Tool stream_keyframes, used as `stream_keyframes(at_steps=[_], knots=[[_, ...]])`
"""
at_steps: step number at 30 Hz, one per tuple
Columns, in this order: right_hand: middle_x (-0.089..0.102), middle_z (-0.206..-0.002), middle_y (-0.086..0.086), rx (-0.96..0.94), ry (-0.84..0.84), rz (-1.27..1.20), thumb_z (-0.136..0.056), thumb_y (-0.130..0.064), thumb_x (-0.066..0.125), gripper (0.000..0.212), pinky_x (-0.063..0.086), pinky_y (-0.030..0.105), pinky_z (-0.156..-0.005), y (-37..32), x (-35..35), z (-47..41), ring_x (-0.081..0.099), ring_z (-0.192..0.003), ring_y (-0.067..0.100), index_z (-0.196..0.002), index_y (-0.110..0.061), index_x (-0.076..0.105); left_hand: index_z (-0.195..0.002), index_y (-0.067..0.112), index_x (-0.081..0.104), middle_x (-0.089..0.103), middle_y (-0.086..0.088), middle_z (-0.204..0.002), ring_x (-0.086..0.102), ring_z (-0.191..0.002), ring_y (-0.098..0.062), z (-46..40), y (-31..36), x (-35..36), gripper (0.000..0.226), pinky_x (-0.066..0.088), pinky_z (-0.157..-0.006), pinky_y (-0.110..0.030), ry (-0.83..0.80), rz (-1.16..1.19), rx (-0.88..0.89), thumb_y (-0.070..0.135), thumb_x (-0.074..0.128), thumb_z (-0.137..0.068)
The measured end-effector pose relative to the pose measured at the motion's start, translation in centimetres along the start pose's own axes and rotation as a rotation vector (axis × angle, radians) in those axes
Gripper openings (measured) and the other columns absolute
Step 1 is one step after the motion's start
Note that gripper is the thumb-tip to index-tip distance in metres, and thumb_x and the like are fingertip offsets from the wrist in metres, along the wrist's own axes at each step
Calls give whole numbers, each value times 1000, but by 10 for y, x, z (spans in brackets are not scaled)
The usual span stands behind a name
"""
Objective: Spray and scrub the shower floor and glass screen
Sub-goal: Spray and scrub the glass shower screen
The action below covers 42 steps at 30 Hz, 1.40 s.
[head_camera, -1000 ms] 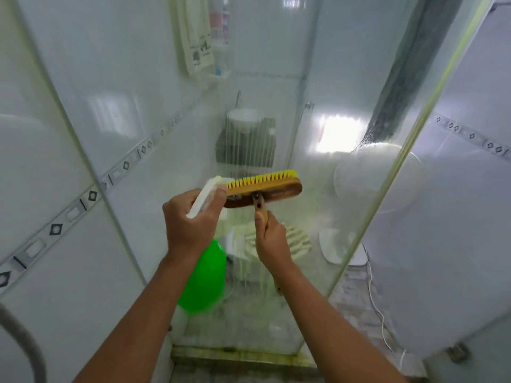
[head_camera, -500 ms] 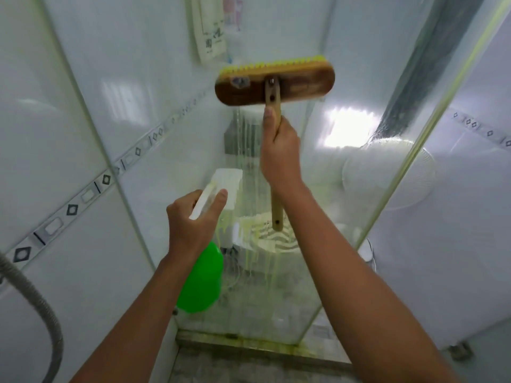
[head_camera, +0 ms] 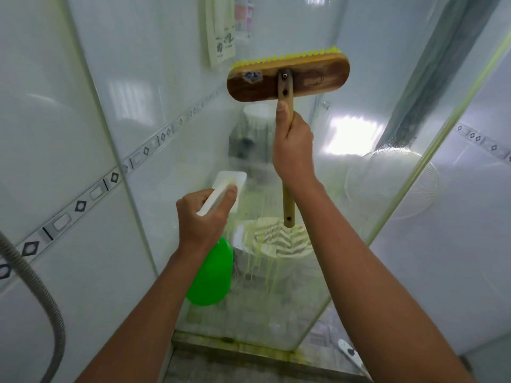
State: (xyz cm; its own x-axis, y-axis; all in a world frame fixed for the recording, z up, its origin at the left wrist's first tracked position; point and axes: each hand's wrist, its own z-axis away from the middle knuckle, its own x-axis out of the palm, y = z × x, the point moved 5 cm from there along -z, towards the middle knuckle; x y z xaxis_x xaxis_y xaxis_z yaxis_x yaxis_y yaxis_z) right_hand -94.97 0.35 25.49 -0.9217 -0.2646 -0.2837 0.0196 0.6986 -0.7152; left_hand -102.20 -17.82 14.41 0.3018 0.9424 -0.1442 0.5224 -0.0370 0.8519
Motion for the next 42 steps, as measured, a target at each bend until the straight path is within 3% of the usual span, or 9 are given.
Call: stream_keyframes(at_steps=[6, 12, 16, 21, 24, 29, 33, 37, 42], knots=[[37, -58, -9, -6, -9, -14, -103, -48, 32, 43, 29, 15, -47, 1, 5, 6, 37, -48, 4, -67, -26, 37, -59, 5, 69, 58, 0, -45, 51, -42, -12, -1, 4, -2, 54, 42, -47, -26, -41, 2, -3, 48, 75, -91], [51, -64, -5, 26, -69, 11, -103, -46, 34, 42, 36, 26, -49, 52, 28, 59, 51, -56, 8, -92, -12, 57, -59, -3, 63, 58, -26, -55, 58, -52, -44, 5, -9, -15, 69, 46, -49, -49, 60, -54, 22, 60, 67, -89], [55, -64, 3, 184, -196, 112, -100, -51, 35, 48, 32, 32, -51, 154, 61, 165, 54, -55, 20, -102, -9, 58, -70, 2, 71, 66, -17, -61, 60, -55, -32, 19, -31, -25, 60, 46, -52, -44, 69, -92, 25, 59, 64, -90], [65, -80, 17, 419, -315, 187, -92, -71, 23, 73, 38, 35, -55, 247, 74, 280, 62, -75, 40, -104, -8, 57, -81, 10, 76, 65, -6, -62, 53, -52, -7, 42, -66, -32, 39, 38, -48, -16, 30, -138, -47, 47, 71, -91], [64, -80, 18, 364, -264, 196, -98, -54, 30, 58, 43, 39, -56, 228, 78, 257, 62, -74, 39, -109, -5, 58, -76, 6, 72, 54, 3, -56, 50, -50, -6, 56, -88, -34, 37, 32, -47, -10, -7, -190, -88, 39, 77, -93], [53, -62, 1, 157, -178, 92, -102, -41, 38, 39, 36, 34, -50, 136, 89, 172, 55, -56, 20, -98, -8, 57, -54, 9, 62, 55, -8, -46, 55, -43, -24, 74, -129, -33, 60, 43, -44, -38, -2, -232, -244, 55, 70, -91], [48, -58, -7, 66, -175, 70, -103, -41, 38, 38, 29, 19, -43, 100, 95, 135, 51, -52, 8, -92, -10, 56, -49, 19, 47, 43, 6, -42, 44, -39, -9, 78, -136, -30, 56, 35, -43, -31, 39, -244, -298, 49, 73, -90], [47, -58, -6, 68, -218, 37, -103, -41, 37, 38, 34, 23, -46, 87, 102, 130, 51, -57, 10, -88, -11, 54, -63, 10, 67, 62, -10, -55, 59, -50, -24, 74, -144, -25, 50, 50, -53, -45, -30, -214, -314, 53, 72, -87], [48, -59, -2, 39, -199, 19, -102, -43, 37, 40, 38, 34, -48, 89, 123, 132, 49, -53, 15, -94, -8, 56, -55, 5, 59, 57, -21, -51, 54, -42, -27, 69, -150, -38, 60, 47, -44, -46, 113, -214, -316, 52, 71, -89]])
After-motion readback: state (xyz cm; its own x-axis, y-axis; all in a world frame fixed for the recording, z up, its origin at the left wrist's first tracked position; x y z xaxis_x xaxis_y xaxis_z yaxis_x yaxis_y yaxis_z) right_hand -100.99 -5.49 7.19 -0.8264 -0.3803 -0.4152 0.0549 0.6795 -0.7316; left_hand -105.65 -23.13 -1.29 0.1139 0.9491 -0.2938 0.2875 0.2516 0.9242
